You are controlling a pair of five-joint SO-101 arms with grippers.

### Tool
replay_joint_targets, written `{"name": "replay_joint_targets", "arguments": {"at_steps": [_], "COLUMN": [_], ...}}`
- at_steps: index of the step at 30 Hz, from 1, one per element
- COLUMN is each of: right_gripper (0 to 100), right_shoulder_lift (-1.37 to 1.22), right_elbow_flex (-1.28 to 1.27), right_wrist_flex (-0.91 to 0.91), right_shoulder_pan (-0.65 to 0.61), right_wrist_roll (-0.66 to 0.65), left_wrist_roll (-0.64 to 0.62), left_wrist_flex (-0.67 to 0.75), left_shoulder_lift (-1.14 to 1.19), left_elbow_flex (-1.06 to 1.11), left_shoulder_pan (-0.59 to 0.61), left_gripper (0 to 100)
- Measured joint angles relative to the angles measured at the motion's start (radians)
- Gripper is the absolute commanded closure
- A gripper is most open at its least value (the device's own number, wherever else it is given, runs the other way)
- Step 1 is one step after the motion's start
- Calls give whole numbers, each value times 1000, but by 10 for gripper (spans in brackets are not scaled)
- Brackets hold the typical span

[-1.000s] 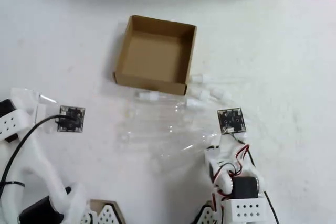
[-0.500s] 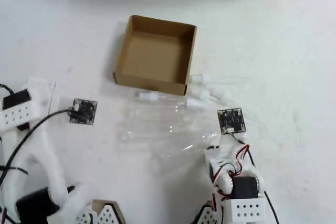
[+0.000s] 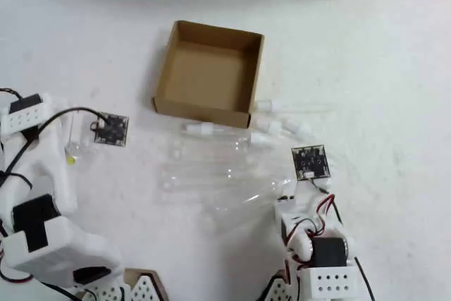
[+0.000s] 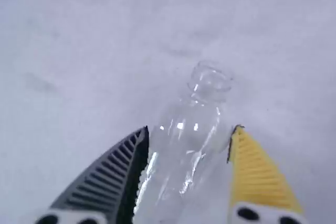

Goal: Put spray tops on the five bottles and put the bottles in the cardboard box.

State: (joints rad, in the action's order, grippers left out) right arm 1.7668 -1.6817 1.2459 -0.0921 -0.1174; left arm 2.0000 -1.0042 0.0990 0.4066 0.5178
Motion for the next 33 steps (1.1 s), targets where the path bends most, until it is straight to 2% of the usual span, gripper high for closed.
{"name": "replay_joint_targets", "arguments": {"at_steps": [10, 19, 23, 29, 33], "right_gripper": [982, 982, 982, 982, 982], "right_shoulder_lift": [0, 0, 0, 0, 0], "right_elbow_flex": [0, 0, 0, 0, 0], "right_wrist_flex": [0, 0, 0, 0, 0], "right_shoulder_pan": [0, 0, 0, 0, 0], "right_wrist_roll": [0, 0, 0, 0, 0], "left_wrist_roll": [-25, -242, -404, -712, -1008], "left_wrist_flex": [18, -26, -72, -87, -104], "left_shoulder_lift": [77, 84, 84, 86, 86], "left_elbow_flex": [-31, -41, -49, -49, -48], "left_shoulder_pan": [-3, -21, -40, -49, -54], "left_gripper": [755, 758, 759, 759, 753]}}
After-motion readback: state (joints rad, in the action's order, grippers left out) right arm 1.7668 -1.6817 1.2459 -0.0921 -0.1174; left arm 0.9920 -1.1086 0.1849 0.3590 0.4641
